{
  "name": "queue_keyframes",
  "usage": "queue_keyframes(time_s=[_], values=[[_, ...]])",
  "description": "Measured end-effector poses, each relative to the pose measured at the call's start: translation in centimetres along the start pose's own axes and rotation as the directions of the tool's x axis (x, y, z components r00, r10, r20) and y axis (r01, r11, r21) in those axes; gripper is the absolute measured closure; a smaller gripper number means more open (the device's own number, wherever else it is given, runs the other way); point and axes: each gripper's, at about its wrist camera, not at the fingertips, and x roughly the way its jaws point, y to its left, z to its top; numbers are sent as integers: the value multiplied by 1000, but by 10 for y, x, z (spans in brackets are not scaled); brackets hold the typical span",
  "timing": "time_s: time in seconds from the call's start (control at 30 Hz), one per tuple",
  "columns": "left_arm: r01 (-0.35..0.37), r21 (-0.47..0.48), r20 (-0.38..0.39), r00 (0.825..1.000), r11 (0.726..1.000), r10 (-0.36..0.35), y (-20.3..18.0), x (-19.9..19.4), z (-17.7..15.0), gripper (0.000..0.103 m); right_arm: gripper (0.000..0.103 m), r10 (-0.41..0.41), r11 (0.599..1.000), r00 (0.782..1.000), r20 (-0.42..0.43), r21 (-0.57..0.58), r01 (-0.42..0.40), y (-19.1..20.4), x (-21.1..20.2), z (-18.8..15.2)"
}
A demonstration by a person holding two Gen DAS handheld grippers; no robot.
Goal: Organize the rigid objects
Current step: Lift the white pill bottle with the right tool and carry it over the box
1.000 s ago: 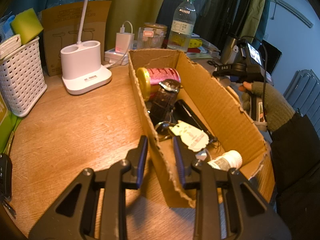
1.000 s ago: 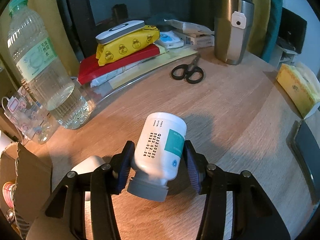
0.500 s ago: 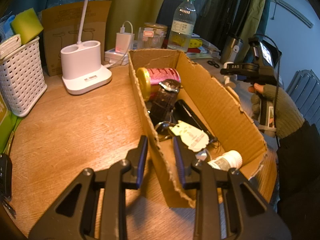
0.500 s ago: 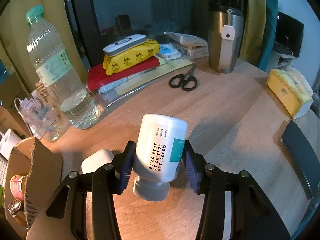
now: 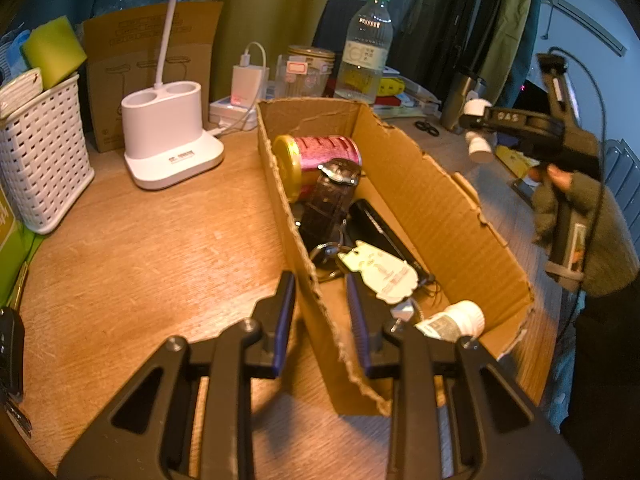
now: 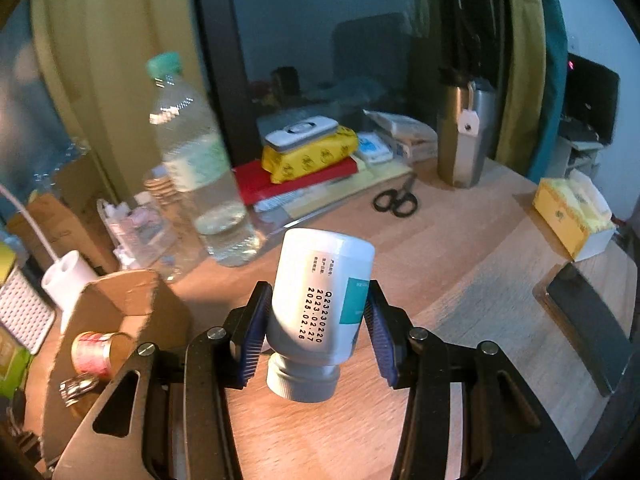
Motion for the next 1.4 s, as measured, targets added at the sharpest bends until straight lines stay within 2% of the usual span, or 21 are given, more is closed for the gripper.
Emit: queue_keyframes(time_s=[0.33, 0.73, 1.13, 1.4], values=[[0, 0, 0, 1000, 1000, 0, 0, 0, 0, 75, 54, 70, 995, 996, 62, -77, -66, 35, -51, -5], [0, 0, 0, 1000, 1000, 0, 0, 0, 0, 75, 54, 157, 965, 986, 60, -222, -140, 87, -93, -26], [1, 0, 0, 1000, 1000, -1, 0, 0, 0, 75, 54, 256, 927, 967, 19, -288, -240, 132, -102, -42], [0, 0, 0, 1000, 1000, 0, 0, 0, 0, 75, 54, 266, 925, 964, -18, -277, -260, 136, -95, -53]])
